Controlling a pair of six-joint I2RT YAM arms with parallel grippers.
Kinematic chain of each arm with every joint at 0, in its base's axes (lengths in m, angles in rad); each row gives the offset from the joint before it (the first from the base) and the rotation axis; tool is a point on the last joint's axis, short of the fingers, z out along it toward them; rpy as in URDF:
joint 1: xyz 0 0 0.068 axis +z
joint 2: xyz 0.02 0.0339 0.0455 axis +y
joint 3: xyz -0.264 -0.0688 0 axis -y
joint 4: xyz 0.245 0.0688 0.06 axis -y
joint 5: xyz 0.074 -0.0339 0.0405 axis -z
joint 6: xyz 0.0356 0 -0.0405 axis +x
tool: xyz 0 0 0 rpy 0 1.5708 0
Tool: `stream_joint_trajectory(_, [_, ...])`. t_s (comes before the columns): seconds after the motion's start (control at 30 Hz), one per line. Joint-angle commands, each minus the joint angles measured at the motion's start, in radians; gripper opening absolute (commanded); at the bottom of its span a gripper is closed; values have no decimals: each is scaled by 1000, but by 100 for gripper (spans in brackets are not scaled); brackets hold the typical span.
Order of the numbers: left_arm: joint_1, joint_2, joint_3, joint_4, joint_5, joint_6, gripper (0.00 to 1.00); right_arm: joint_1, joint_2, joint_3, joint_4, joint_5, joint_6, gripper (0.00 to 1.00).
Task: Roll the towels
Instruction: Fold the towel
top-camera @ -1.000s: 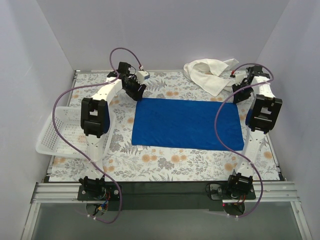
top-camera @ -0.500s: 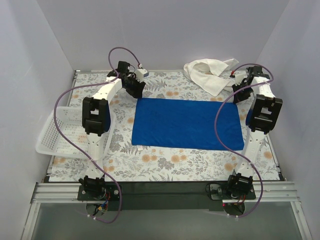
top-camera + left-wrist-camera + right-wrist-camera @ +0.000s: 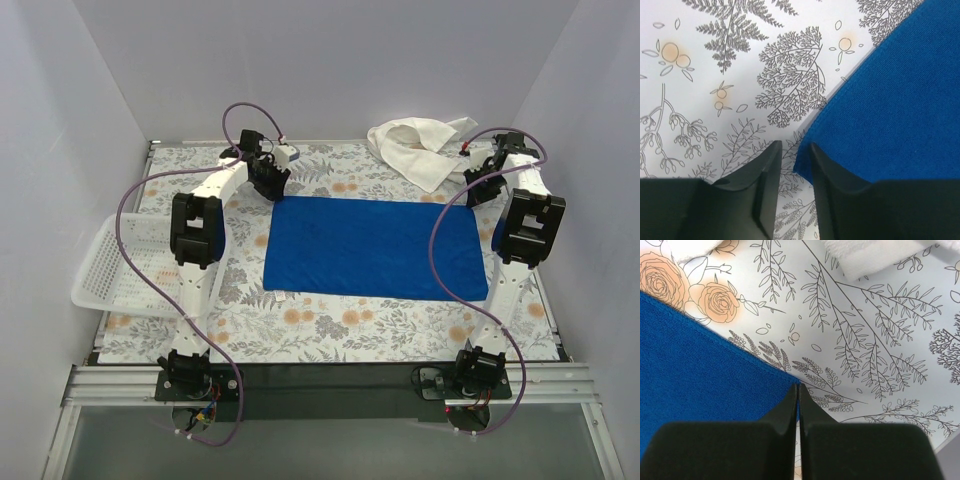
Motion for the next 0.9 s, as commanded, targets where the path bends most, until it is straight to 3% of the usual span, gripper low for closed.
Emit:
stream_joint_trajectory(0.0, [5, -34, -24, -5, 3, 10, 23, 5, -55, -24, -26, -7, -12, 1])
stream_joint_trajectory(0.17, [20, -37, -9, 15, -21, 7, 0, 5, -55, -12, -25, -24, -2, 1])
stream_joint_trajectory(0.43, [80, 15, 97, 22, 17, -35, 0, 5, -47, 59, 6, -78, 51, 1])
stream_joint_trajectory(0.7, [83, 52, 168, 101, 48, -67, 0, 10, 14, 231, 63, -82, 100, 1])
stream_joint_trajectory(0.87, [94, 24, 174, 147, 66, -69, 0, 16, -15, 223, 84, -88, 78, 1])
